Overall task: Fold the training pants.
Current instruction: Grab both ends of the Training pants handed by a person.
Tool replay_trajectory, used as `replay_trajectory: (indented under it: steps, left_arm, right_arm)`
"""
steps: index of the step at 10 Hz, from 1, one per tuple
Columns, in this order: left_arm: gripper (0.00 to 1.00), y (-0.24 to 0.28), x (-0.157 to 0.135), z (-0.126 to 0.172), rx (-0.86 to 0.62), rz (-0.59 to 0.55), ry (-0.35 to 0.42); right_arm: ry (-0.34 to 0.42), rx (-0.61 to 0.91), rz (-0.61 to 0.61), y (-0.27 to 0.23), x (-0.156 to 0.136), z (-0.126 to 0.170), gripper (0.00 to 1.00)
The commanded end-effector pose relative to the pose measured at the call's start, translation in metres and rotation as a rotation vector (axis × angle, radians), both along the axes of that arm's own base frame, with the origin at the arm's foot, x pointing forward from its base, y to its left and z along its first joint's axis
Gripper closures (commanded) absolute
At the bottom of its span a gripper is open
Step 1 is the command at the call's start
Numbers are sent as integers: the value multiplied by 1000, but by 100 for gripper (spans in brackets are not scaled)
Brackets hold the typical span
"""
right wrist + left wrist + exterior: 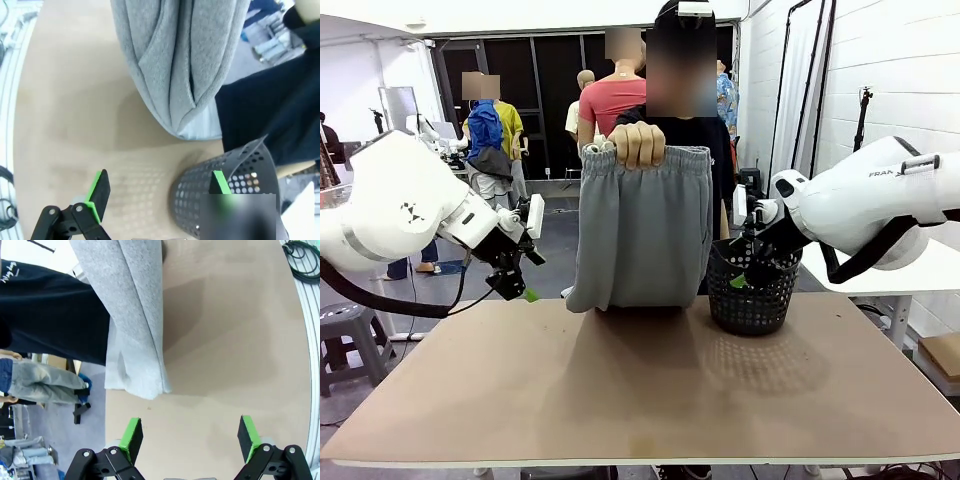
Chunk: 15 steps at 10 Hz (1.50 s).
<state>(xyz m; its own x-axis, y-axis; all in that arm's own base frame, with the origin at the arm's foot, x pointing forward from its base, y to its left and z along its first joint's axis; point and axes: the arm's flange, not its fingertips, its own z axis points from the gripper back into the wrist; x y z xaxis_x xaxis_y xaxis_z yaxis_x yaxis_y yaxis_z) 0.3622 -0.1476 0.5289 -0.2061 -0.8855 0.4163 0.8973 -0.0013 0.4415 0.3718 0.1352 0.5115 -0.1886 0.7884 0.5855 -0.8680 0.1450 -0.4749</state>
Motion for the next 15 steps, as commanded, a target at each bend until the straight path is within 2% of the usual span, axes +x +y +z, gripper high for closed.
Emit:
replay_trajectory:
  steps: [1, 6, 9, 15]
  left_arm:
    - [0, -5, 12, -13, -88, -52, -9]
    - [0, -22, 13, -19, -261, -150, 12]
    - [0, -26, 15, -18, -322, -91, -33]
    - [0, -46, 11, -4, -523, -138, -47]
  right_arm:
    - [-31, 91, 59, 1, 14, -10, 0]
    - [-66, 213, 128, 13, 12, -16, 0]
    - [-63, 251, 139, 19, 12, -19, 0]
    - [-30, 448, 237, 27, 15, -19, 0]
